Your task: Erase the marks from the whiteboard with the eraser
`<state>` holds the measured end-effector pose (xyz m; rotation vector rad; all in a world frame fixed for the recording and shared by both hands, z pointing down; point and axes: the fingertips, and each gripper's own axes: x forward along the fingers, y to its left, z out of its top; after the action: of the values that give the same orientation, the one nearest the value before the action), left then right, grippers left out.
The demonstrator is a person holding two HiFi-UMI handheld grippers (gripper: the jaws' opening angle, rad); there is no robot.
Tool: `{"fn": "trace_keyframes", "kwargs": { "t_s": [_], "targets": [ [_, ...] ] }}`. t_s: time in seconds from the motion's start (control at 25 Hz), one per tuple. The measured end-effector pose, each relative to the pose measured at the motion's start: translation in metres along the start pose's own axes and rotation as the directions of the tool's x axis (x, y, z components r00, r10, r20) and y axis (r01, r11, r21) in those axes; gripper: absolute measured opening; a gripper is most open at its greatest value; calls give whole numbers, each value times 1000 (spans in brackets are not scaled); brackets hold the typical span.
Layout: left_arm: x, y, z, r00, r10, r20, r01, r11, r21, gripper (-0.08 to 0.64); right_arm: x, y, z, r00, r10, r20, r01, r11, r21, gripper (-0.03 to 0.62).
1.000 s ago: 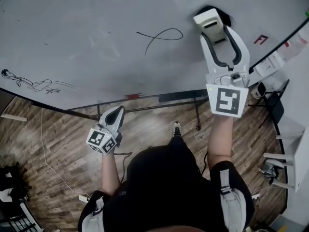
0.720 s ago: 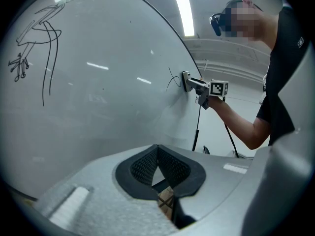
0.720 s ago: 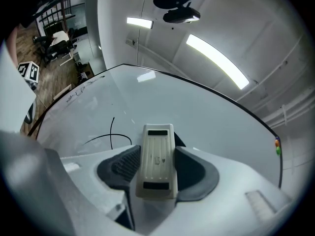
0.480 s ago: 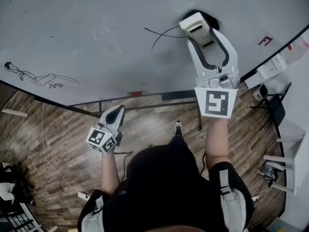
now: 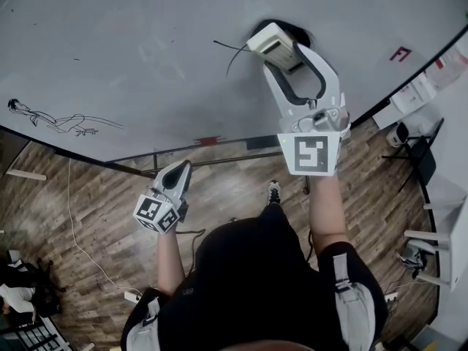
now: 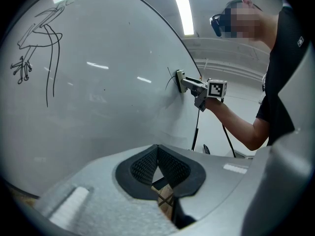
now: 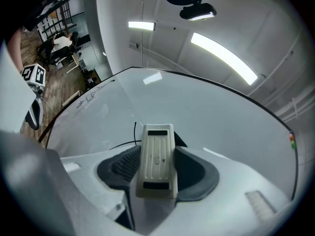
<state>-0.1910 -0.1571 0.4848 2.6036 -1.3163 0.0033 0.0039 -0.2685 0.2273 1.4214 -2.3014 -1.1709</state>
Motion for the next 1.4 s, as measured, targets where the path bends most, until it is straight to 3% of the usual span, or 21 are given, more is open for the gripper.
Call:
{"fn": "trace_keyframes", "kwargs": {
  "t_s": [0.96, 1.4],
  "targets": [
    [-16, 4, -10, 1000, 28, -13, -28, 1000, -11, 11, 15, 103, -1, 983, 178, -41, -182, 979, -94, 224],
    [-24, 4, -9, 998, 55, -6, -55, 998, -17, 11, 20, 194, -11, 927, 369, -62, -374, 914, -158, 224]
  ]
}}
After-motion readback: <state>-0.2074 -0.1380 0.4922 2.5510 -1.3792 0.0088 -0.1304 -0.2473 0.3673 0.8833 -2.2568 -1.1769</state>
